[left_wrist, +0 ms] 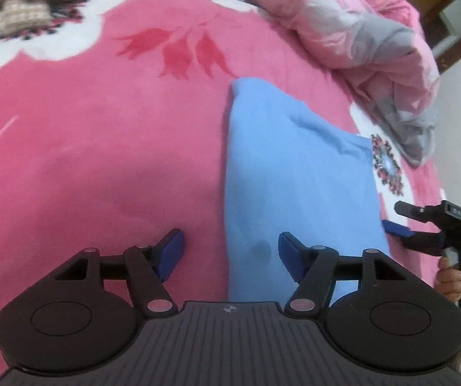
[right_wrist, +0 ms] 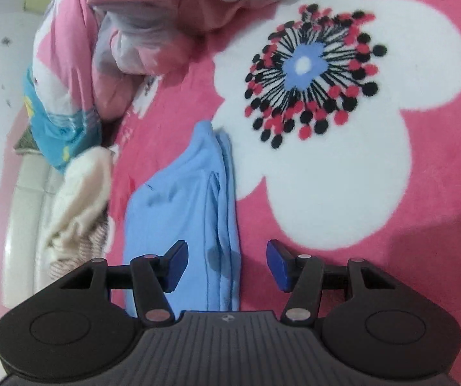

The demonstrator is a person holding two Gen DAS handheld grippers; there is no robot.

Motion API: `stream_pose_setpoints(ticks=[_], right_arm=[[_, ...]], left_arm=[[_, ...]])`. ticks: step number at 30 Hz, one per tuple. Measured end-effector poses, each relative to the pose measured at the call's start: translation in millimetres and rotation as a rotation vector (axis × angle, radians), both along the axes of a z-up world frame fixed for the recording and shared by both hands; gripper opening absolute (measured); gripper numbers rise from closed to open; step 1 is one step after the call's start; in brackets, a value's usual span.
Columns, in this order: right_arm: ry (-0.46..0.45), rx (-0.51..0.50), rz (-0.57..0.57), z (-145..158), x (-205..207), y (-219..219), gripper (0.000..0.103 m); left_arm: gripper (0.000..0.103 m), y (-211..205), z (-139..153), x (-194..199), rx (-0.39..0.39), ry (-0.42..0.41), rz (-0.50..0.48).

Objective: Fold clothes

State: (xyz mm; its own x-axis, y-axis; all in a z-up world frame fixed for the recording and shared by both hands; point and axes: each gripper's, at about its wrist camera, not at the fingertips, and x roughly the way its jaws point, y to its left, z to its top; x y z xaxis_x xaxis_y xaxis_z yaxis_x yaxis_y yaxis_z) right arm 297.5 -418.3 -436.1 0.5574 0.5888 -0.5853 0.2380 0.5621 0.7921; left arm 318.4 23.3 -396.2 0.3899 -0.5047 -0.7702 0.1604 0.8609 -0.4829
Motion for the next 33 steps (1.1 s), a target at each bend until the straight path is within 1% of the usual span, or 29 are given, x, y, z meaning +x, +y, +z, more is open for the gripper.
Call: stream_pose_setpoints(ticks=[1,3,7,10,12,15,16,19,20,22,25,28,31,33], right_arm=[[0.003,0.028,-0.006,-4.5,3.6,-2.1,0.057],[-0.002,0.084,-0.019,-11.8,19.0,-5.1,0.057],[-0.032,0.128,-0.023,-21.1,56.2,-2.8,0.057],[-0.033,0.145,0.018,-22.8,71.5,-0.9,0.056],[-0.031,0.153,0.061,-20.9,69.0,-2.9,0.056],[-0.029,0.159,0.113,-21.8,69.7,-3.9,0.055],[-0.032,0.162,0.122,-23.1,72.6,-3.4,0.053],[-0.065,0.201,0.138,-29.1,96.1,6.6,0.052],[-0.074,0.204,0.155,-29.1,103.2,11.8,0.051],[-0.09,0.199,0.195,-27.7,114.2,21.3,0.051],[-0.074,0.185,0.26,-20.4,106.1,21.6,0.051],[-0.063,0.194,0.281,-20.8,97.2,14.9,0.052],[-0.086,0.183,0.297,-23.1,110.2,23.3,0.052],[-0.113,0.146,0.326,-20.7,118.6,35.2,0.051]], left_arm=[[0.065,-2.1,-0.5,6.3,-0.014,0.0,-0.015],[0.065,-5.5,-3.0,24.0,-0.053,0.01,-0.015],[0.065,-16.3,-11.7,60.7,-0.124,0.017,-0.016],[0.065,-20.9,-11.3,76.6,-0.162,0.022,-0.031],[0.059,-19.5,-9.5,79.6,-0.191,0.035,-0.053],[0.055,-19.5,-13.2,83.4,-0.196,0.045,-0.096],[0.054,-21.0,-15.9,87.9,-0.2,0.044,-0.101],[0.052,-34.0,-22.2,108.9,-0.218,0.021,-0.104],[0.05,-39.2,-23.3,115.2,-0.224,0.009,-0.107],[0.05,-42.3,-23.1,117.1,-0.221,0.007,-0.127],[0.048,-43.0,-22.1,116.6,-0.215,0.009,-0.17],[0.046,-36.7,-23.7,112.7,-0.203,0.011,-0.214],[0.044,-40.1,-28.0,122.0,-0.216,0.012,-0.205],[0.042,-43.6,-29.1,127.0,-0.229,0.003,-0.185]])
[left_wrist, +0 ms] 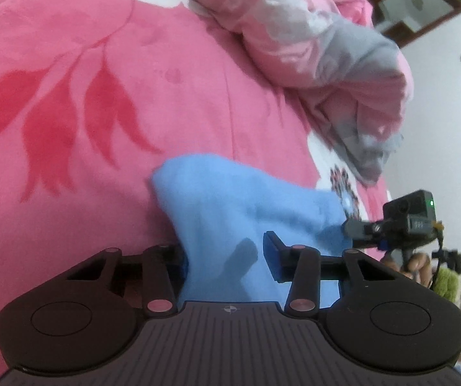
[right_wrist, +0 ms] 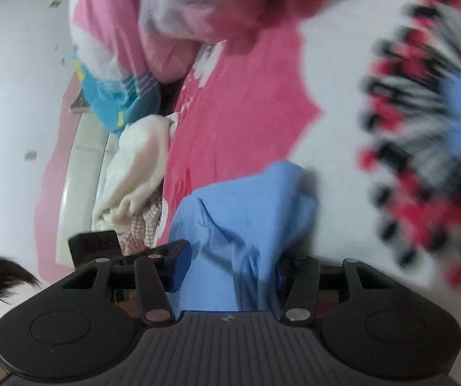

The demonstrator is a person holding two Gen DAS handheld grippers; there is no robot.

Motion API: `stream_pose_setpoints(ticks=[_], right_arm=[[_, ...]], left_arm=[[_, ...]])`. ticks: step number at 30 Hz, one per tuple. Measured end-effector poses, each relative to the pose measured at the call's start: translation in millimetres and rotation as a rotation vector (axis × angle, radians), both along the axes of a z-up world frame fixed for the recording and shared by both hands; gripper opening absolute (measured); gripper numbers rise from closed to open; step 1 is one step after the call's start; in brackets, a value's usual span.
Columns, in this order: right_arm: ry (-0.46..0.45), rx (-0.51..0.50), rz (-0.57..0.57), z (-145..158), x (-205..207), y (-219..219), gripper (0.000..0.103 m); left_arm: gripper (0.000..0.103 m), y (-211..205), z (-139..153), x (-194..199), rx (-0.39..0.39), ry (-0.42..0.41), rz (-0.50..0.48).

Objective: Fold clothes

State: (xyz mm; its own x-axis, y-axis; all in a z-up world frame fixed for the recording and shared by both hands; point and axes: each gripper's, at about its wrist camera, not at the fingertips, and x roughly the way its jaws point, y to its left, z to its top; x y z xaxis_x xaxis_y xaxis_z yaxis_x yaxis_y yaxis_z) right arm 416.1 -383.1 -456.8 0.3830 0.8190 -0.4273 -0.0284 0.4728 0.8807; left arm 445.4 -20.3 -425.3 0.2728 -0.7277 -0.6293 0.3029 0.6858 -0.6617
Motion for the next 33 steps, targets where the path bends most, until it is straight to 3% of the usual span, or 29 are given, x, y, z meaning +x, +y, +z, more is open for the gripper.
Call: stream_pose_setpoints(ticks=[1,3,5,8,15,23,28,33], right_arm=[[-0.015,-0.026,0.013,2.3,2.6,6.3,0.048],[-0.032,-0.087,0.032,7.7,3.7,15.8,0.035],[-0.047,-0.147,0.032,14.6,-0.7,19.2,0.017],[-0.108,-0.238,0.023,33.0,-9.8,25.5,0.013],[-0.275,-0.341,-0.021,92.2,-47.7,39.3,0.011],[-0.458,-0.367,-0.085,175.9,-128.9,54.5,0.01],[-0.55,-0.376,-0.124,228.0,-189.1,65.1,0.01],[-0.579,-0.37,-0.199,262.6,-246.2,64.8,0.01]], left_arm=[[0.041,-1.4,0.0,0.3,-0.001,-0.007,0.011],[0.02,-3.7,2.0,-2.1,0.018,-0.035,0.02],[0.013,-3.6,4.7,-4.9,0.035,-0.053,0.018],[0.009,-4.2,17.1,-12.0,0.062,-0.12,0.023],[0.006,-8.2,60.1,-44.3,0.1,-0.29,0.034],[0.006,-10.0,139.0,-126.8,0.115,-0.493,0.078],[0.006,-11.9,189.8,-193.6,0.12,-0.551,0.1],[0.006,-18.3,224.2,-243.3,0.118,-0.602,0.058]])
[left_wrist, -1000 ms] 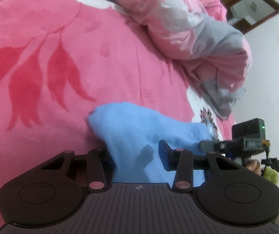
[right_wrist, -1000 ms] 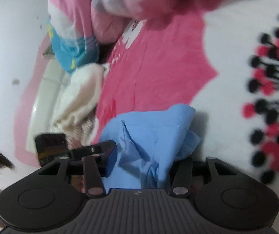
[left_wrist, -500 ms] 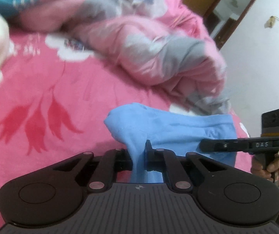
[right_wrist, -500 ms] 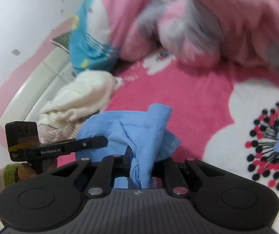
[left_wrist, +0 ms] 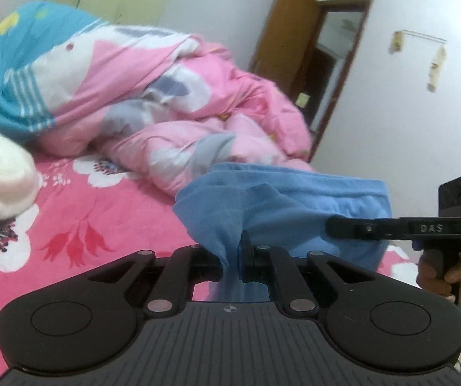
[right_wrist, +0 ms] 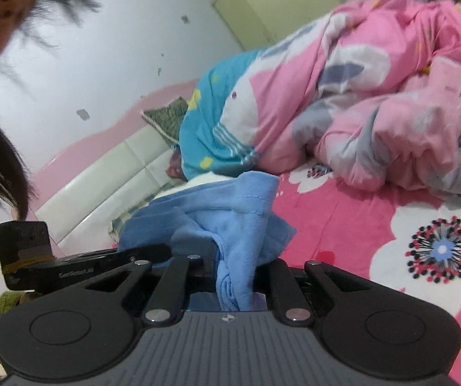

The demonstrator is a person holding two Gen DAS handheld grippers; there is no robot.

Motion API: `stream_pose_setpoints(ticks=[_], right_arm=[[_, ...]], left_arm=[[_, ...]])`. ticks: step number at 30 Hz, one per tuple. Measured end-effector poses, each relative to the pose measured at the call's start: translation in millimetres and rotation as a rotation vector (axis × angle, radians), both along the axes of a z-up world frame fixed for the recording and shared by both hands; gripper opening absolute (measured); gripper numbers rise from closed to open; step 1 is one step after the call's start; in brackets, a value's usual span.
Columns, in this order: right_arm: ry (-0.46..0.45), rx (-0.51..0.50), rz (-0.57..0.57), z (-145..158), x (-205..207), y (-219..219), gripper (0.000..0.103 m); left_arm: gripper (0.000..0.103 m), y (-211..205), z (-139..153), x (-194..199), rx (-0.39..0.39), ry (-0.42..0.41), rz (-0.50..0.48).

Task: Fold clothes
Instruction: 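Lift the folded shirt with both grippers and carry it toward the grey clothes stack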

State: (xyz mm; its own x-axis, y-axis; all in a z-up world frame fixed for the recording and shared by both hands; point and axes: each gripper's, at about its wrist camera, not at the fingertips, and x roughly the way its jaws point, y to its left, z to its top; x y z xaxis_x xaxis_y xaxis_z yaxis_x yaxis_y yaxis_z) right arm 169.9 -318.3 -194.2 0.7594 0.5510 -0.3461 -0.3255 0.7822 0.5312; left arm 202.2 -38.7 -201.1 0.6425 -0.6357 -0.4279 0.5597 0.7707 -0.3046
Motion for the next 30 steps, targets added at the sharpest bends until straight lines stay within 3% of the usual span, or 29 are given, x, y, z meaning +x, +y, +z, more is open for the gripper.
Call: stream_pose_setpoints(ticks=[8,16,23,30], right_arm=[[0.016,-0.058,-0.213,65.4,-91.2,-1.8,0.009],[0.064,-0.108,-0.471,145.5,-205.0,-24.6,0.009],[0.069,-0.178,-0.603,181.5,-275.9,-67.6,0.009],[0.061,-0.205,-0.59,187.3,-304.6,-143.7,0.009]], left_arm=[[0.006,-18.0,46.8,-41.7,-0.088,0.033,-0.152],[0.006,-67.7,112.1,-78.8,-0.108,-0.005,-0.404],[0.006,-126.5,122.8,-119.0,-0.185,0.02,-0.568],[0.006,-186.1,113.4,-146.3,-0.211,0.025,-0.561]])
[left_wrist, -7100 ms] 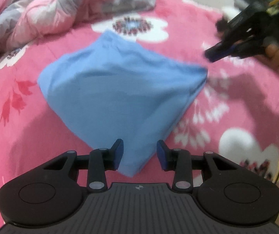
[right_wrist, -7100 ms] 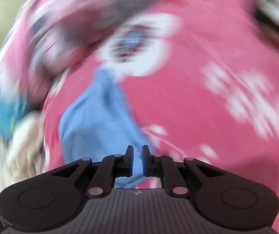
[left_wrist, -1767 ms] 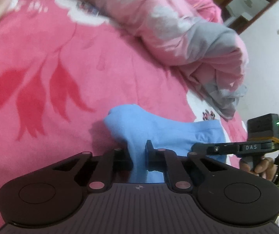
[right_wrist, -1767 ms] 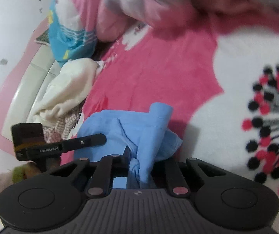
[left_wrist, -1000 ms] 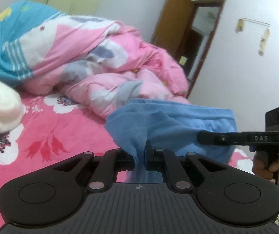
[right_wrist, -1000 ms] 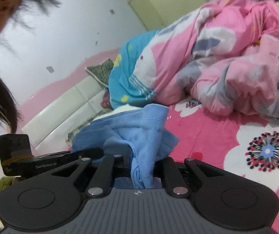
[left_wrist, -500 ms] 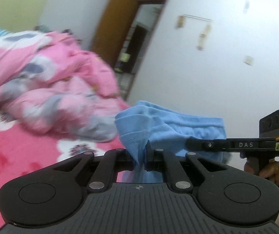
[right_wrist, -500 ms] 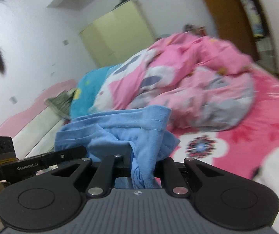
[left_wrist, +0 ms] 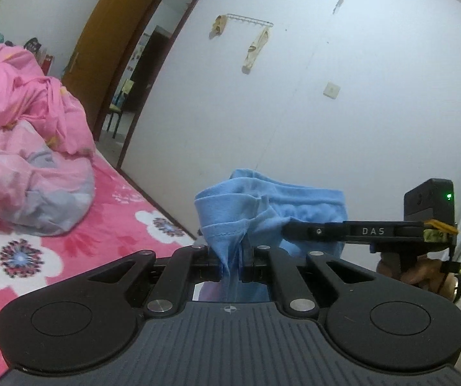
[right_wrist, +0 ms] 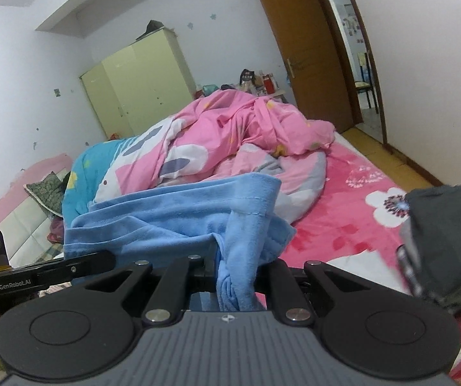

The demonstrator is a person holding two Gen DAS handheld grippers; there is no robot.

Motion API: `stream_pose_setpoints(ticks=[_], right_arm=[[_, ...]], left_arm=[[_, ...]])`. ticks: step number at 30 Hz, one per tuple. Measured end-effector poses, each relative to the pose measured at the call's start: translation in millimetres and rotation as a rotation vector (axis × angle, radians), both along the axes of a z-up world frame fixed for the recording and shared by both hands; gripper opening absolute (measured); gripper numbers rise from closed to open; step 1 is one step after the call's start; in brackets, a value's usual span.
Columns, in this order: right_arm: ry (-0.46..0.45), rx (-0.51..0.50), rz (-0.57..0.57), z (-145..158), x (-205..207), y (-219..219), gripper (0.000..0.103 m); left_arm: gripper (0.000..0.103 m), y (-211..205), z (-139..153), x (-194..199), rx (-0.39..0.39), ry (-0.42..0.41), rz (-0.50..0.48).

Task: Fold clothes
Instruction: 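Lift the folded shirt with both grippers and carry it toward the grey clothes stack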

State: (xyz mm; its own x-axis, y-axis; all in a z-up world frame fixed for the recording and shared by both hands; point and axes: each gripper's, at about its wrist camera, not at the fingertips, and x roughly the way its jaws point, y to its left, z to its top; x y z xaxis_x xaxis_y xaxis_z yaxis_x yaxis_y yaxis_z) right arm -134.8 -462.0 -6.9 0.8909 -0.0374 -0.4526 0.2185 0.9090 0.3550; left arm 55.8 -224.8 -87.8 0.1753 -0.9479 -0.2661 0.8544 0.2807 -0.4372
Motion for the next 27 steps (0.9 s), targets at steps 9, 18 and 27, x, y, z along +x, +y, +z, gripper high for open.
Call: stream_pose_setpoints(ticks=[9,18,27], right_arm=[[0.041,0.077,0.178,-10.5,9.0,-116.6,0.009],[0.129,0.171,0.28,-54.5,35.3,-203.6,0.009],[0.205,0.17,0.328,-163.0,113.7,-263.0,0.009]], left_arm=[[0.006,-72.6,-12.7,-22.6,0.084,0.124,0.129],[0.006,-122.4,-37.6,-23.8,0.133,0.232,0.222],[0.006,-171.5,-133.3,37.0,0.206,0.21,0.256]])
